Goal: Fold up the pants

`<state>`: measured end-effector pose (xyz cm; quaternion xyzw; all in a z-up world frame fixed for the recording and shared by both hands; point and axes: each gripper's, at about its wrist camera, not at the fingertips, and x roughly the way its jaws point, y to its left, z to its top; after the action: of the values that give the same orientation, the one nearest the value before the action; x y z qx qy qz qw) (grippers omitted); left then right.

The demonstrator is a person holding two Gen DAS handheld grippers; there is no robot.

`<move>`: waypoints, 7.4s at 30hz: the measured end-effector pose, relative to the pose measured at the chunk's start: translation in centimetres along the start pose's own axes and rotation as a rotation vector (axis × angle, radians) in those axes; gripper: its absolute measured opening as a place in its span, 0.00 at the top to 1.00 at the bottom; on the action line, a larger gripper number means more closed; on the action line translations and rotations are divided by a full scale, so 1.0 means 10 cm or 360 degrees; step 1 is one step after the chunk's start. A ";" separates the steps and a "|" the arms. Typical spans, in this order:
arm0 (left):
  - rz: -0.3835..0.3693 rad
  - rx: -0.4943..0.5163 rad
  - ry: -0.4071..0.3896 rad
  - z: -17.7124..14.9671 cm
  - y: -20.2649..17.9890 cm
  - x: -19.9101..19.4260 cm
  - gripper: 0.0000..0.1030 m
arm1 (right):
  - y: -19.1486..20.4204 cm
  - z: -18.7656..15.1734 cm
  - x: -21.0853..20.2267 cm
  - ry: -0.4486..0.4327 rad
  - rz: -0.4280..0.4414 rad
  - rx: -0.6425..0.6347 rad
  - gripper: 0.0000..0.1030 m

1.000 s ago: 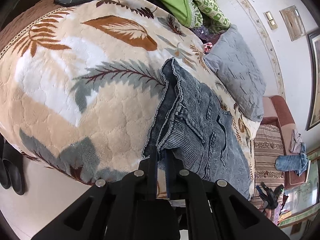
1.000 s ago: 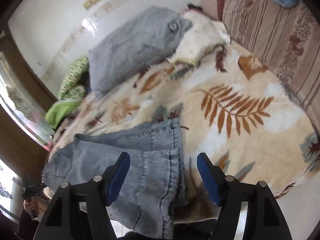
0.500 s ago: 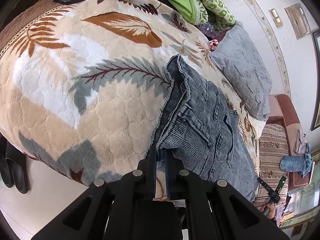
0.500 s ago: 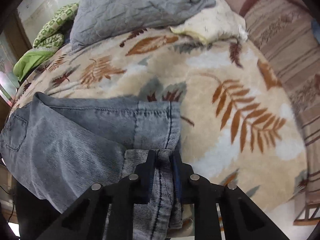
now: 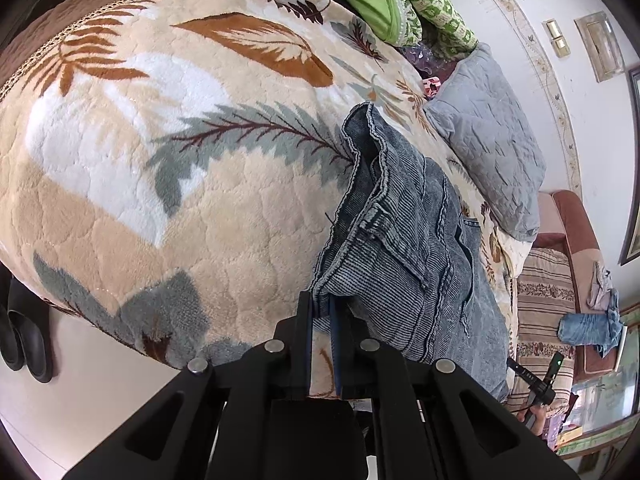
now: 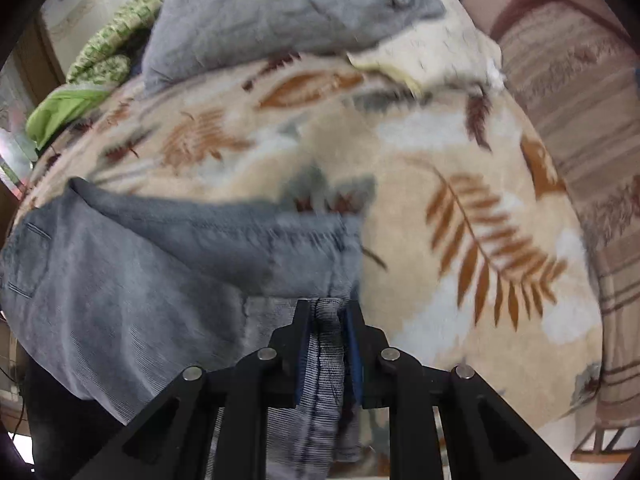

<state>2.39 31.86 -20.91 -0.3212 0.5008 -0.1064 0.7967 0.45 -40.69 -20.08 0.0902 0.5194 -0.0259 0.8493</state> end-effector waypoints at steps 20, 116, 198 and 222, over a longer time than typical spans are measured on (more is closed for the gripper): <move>0.0041 -0.0008 0.0008 0.01 -0.04 0.01 0.94 | -0.09 -0.46 -0.21 -0.0073 0.0164 0.0038 0.81; -0.0355 0.2286 0.0872 -1.86 -5.15 2.67 0.56 | -0.50 -1.76 -0.28 -0.0310 0.1366 0.1533 0.15; 0.0217 0.1538 0.0080 -0.46 -3.83 1.54 0.45 | 0.03 -1.35 -0.35 -0.0451 0.1248 0.1244 0.25; 0.0903 0.0947 -0.0225 0.04 -1.74 1.18 0.41 | 2.06 0.69 0.32 -0.0139 0.0983 0.0061 0.29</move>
<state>11.00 12.82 -18.71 0.0672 0.4610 -0.0004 0.8848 10.78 -21.53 -17.25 0.2585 0.4298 0.2197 0.8367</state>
